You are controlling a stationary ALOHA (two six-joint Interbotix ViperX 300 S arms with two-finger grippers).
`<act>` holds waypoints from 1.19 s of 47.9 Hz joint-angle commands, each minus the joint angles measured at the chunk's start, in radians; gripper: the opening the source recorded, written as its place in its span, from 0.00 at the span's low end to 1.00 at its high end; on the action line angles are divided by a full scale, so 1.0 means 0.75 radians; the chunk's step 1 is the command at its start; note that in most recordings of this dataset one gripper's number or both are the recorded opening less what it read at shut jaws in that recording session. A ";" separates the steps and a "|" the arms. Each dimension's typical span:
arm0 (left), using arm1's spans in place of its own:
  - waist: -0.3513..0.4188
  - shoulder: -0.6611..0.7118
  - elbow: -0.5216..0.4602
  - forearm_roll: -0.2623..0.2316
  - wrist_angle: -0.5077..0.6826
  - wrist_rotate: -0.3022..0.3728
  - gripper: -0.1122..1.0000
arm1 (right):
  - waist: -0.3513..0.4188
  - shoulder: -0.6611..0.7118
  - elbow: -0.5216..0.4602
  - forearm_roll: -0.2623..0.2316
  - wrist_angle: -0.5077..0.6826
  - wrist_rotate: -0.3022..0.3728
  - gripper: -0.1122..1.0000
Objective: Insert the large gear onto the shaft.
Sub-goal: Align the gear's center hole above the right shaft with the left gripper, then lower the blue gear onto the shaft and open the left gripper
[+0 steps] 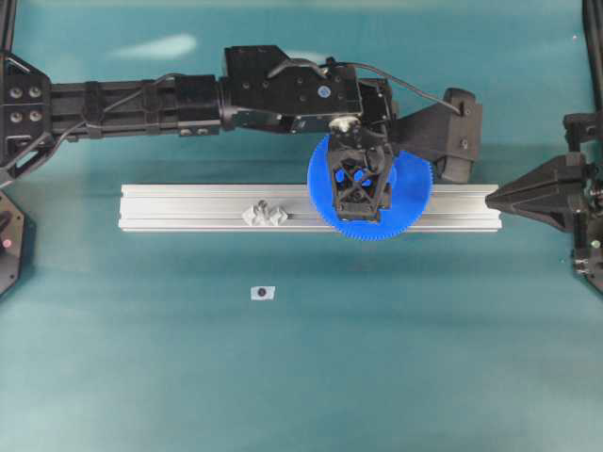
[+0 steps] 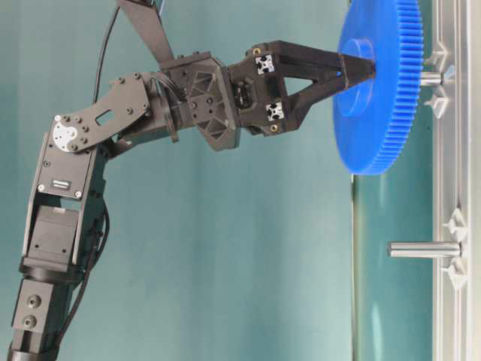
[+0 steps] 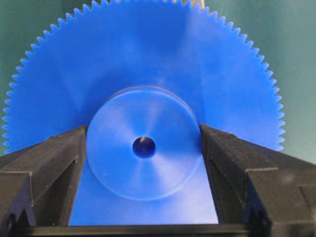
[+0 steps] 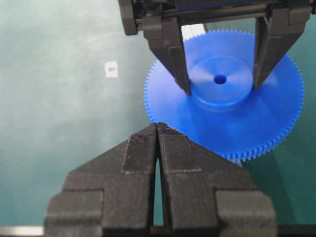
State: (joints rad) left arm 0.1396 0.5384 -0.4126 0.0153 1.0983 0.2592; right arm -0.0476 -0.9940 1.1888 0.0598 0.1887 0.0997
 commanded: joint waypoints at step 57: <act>-0.006 -0.022 -0.160 0.008 0.100 0.004 0.92 | 0.000 0.006 -0.016 0.002 -0.006 0.012 0.14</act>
State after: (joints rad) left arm 0.1381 0.5400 -0.5047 0.0184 1.1735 0.2608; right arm -0.0460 -0.9940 1.1888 0.0598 0.1887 0.0997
